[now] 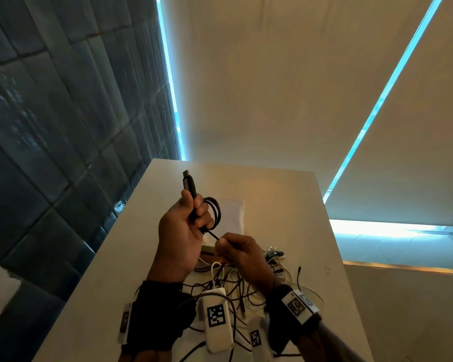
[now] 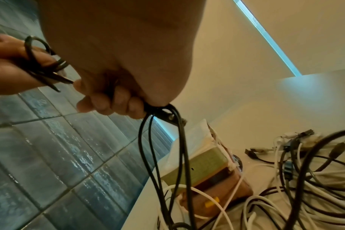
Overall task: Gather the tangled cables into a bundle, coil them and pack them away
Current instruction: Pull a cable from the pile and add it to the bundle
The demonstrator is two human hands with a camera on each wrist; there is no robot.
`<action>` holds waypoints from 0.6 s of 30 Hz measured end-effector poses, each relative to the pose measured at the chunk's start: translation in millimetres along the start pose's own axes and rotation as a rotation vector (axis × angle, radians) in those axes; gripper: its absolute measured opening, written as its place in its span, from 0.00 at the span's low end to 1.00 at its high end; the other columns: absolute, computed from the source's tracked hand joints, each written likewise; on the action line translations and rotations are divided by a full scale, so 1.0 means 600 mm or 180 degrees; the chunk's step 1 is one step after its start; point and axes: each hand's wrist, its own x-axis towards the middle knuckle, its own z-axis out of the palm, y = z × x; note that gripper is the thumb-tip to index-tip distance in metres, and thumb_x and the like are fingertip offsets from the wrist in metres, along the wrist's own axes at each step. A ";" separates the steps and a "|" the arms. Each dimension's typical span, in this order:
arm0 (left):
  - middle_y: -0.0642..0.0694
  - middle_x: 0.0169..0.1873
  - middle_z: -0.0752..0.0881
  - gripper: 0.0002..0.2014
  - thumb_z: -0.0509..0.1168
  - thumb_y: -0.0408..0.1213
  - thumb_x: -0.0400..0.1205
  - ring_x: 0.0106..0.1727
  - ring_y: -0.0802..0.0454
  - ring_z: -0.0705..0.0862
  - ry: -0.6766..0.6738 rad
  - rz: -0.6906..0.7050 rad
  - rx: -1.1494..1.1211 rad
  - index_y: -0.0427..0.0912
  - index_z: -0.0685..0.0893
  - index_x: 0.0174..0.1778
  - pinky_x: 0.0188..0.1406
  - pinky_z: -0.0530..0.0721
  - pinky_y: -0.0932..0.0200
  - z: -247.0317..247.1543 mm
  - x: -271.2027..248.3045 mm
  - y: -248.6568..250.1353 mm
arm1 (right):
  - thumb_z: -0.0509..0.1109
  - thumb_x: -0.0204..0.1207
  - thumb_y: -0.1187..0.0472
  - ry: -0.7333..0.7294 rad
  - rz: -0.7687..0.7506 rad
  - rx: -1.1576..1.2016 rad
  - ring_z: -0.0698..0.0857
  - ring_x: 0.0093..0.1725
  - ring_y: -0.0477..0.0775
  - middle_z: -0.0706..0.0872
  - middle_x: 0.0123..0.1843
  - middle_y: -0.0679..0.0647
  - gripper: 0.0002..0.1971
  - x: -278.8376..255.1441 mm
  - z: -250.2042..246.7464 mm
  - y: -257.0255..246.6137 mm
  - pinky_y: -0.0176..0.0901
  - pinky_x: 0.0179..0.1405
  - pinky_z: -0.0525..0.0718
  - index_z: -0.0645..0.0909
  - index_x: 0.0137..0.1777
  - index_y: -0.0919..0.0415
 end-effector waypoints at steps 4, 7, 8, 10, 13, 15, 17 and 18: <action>0.50 0.26 0.70 0.16 0.53 0.47 0.83 0.25 0.57 0.64 0.0061 0.0076 0.0063 0.42 0.71 0.33 0.29 0.66 0.60 -0.002 0.000 0.002 | 0.60 0.84 0.70 -0.0089 0.0197 -0.0108 0.80 0.29 0.34 0.80 0.27 0.44 0.15 -0.002 -0.009 0.012 0.24 0.34 0.77 0.77 0.34 0.66; 0.50 0.26 0.70 0.16 0.52 0.47 0.84 0.25 0.57 0.64 0.0062 0.0140 0.0016 0.42 0.71 0.34 0.29 0.67 0.61 -0.004 0.001 0.008 | 0.57 0.84 0.74 -0.0179 0.0304 -0.0049 0.82 0.28 0.32 0.81 0.24 0.43 0.13 -0.006 -0.014 0.015 0.23 0.34 0.78 0.75 0.38 0.69; 0.50 0.26 0.69 0.16 0.53 0.48 0.83 0.25 0.57 0.64 0.0045 0.0149 0.0005 0.42 0.71 0.34 0.29 0.67 0.61 -0.005 0.001 0.009 | 0.56 0.84 0.75 -0.0207 0.0346 -0.0028 0.82 0.28 0.32 0.82 0.23 0.41 0.14 -0.008 -0.015 0.014 0.22 0.33 0.77 0.75 0.38 0.68; 0.50 0.26 0.70 0.15 0.54 0.48 0.81 0.25 0.57 0.65 0.0022 0.0153 0.0005 0.42 0.71 0.34 0.29 0.68 0.61 -0.004 0.000 0.011 | 0.55 0.84 0.75 -0.0203 0.0394 -0.0062 0.81 0.27 0.31 0.83 0.23 0.40 0.16 -0.009 -0.017 0.018 0.22 0.32 0.76 0.75 0.36 0.64; 0.50 0.26 0.70 0.15 0.53 0.48 0.82 0.25 0.57 0.65 0.0036 0.0156 0.0057 0.42 0.71 0.34 0.28 0.68 0.61 -0.005 0.000 0.011 | 0.60 0.85 0.68 -0.0134 0.0311 -0.0247 0.76 0.27 0.35 0.78 0.26 0.44 0.15 -0.006 -0.021 0.038 0.29 0.32 0.73 0.76 0.34 0.64; 0.50 0.26 0.70 0.16 0.52 0.47 0.84 0.25 0.57 0.65 0.0074 0.0119 0.0118 0.42 0.71 0.34 0.29 0.68 0.61 -0.005 0.001 0.012 | 0.62 0.84 0.62 -0.0049 0.0327 -0.0258 0.77 0.29 0.41 0.77 0.29 0.52 0.15 -0.005 -0.024 0.049 0.34 0.34 0.75 0.78 0.35 0.66; 0.50 0.25 0.71 0.17 0.51 0.47 0.86 0.25 0.56 0.67 0.0121 0.0011 0.0152 0.42 0.71 0.34 0.31 0.68 0.59 -0.008 0.003 0.015 | 0.64 0.83 0.60 0.0114 0.0317 -0.0307 0.77 0.30 0.45 0.78 0.29 0.52 0.15 -0.009 -0.034 0.050 0.38 0.33 0.76 0.80 0.35 0.63; 0.49 0.26 0.71 0.17 0.51 0.46 0.86 0.25 0.56 0.69 0.0131 -0.0070 0.0196 0.41 0.71 0.34 0.33 0.70 0.58 -0.011 0.004 0.019 | 0.64 0.83 0.60 0.0198 0.0279 -0.0371 0.76 0.29 0.46 0.78 0.28 0.49 0.15 -0.015 -0.043 0.042 0.39 0.31 0.76 0.80 0.35 0.61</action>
